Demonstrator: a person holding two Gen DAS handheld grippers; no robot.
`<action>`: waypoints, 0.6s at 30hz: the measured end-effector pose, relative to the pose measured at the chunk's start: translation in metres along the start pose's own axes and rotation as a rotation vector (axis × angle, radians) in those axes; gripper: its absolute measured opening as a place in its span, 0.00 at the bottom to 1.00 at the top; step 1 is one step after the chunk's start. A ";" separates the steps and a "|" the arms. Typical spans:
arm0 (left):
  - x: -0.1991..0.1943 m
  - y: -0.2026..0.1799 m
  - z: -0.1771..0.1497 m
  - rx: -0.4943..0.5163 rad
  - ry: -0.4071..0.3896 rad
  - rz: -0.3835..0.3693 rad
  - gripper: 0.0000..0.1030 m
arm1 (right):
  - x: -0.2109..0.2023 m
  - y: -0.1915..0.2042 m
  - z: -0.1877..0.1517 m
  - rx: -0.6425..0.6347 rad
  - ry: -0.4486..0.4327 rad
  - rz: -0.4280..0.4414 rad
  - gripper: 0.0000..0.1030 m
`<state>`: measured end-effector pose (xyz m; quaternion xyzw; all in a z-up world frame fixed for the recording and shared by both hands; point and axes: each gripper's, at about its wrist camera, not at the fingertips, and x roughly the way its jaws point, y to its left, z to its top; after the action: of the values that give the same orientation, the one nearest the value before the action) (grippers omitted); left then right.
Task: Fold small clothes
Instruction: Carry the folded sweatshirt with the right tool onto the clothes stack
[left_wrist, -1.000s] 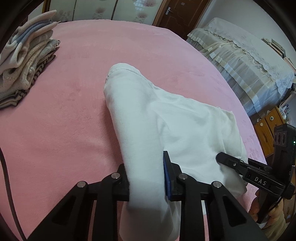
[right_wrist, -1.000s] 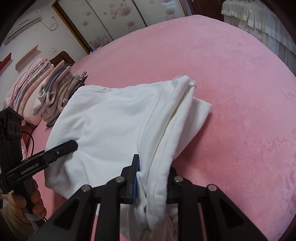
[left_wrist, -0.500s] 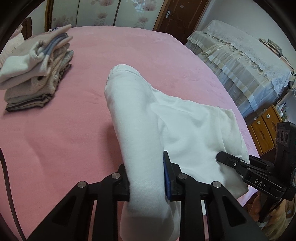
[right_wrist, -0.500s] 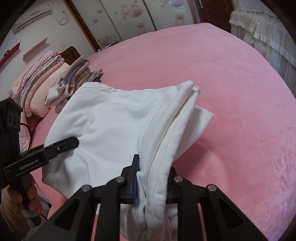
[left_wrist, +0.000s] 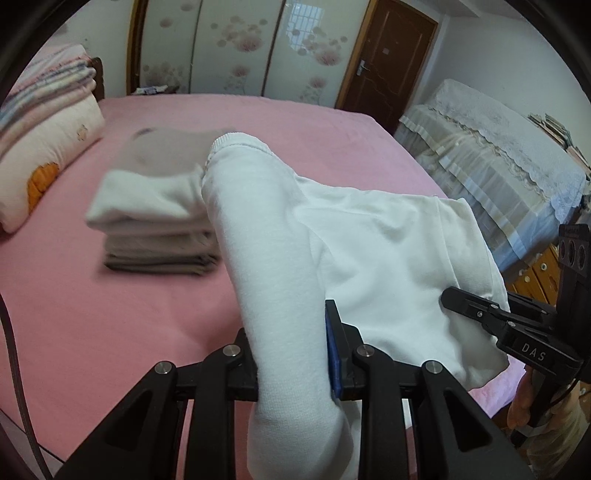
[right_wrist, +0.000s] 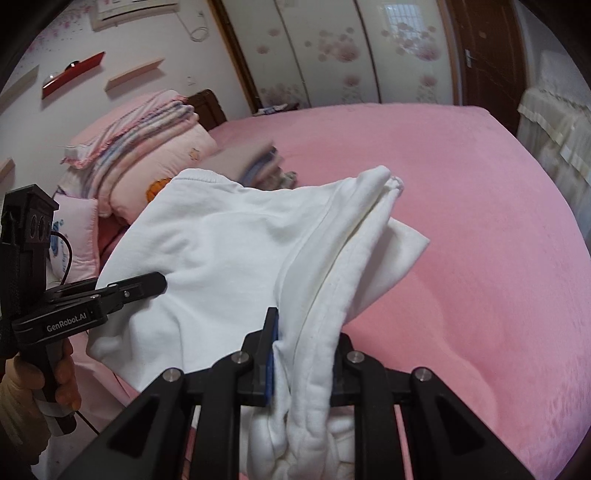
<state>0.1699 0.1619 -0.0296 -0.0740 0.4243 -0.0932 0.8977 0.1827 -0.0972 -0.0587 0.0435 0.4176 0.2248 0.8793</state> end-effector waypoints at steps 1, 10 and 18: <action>-0.006 0.010 0.009 -0.002 -0.008 0.012 0.23 | 0.004 0.011 0.012 -0.010 -0.007 0.011 0.18; -0.044 0.093 0.109 0.029 -0.099 0.144 0.23 | 0.044 0.079 0.118 -0.075 -0.050 0.069 0.18; -0.020 0.158 0.208 0.004 -0.134 0.184 0.24 | 0.098 0.111 0.198 -0.063 -0.104 0.045 0.18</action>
<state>0.3358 0.3310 0.0826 -0.0391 0.3681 -0.0063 0.9289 0.3460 0.0662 0.0288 0.0369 0.3629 0.2548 0.8956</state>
